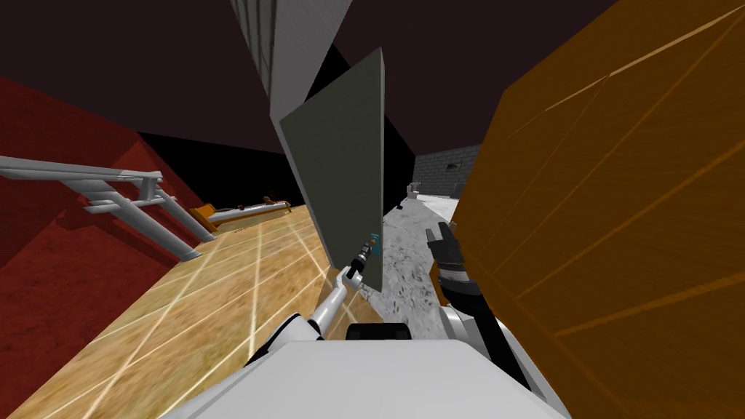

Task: Push the door open

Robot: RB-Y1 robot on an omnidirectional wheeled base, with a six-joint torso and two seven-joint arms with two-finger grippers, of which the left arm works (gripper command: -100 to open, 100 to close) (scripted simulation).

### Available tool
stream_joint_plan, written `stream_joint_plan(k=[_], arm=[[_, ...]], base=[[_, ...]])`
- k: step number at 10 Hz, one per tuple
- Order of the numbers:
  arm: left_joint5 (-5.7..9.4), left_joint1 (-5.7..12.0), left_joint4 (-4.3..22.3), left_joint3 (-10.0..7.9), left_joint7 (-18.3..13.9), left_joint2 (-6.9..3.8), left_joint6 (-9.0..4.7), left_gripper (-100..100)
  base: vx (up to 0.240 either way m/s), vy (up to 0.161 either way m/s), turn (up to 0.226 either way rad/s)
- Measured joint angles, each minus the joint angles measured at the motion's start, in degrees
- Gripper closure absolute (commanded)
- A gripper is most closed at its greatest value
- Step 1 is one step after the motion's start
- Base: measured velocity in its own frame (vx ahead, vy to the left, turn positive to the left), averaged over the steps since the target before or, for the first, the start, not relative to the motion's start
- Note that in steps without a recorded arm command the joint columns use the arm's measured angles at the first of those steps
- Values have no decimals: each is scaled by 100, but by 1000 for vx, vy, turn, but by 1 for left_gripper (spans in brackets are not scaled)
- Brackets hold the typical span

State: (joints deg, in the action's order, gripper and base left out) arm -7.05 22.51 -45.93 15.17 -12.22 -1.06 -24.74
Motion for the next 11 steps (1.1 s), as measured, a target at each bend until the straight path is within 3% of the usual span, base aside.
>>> stream_joint_plan(k=[1,2,7,10,11], arm=[[2,13,55,-29,30,95,-39,-100],[2,17,62,-32,38,107,-50,100],[-1,7,62,-26,34,94,-34,100],[55,-79,7,-36,118,28,41,100],[90,-64,92,-96,218,55,-4,100]], base=[[76,-41,2],[-7,4,6],[-16,8,-2],[124,-66,57],[139,-96,43]])
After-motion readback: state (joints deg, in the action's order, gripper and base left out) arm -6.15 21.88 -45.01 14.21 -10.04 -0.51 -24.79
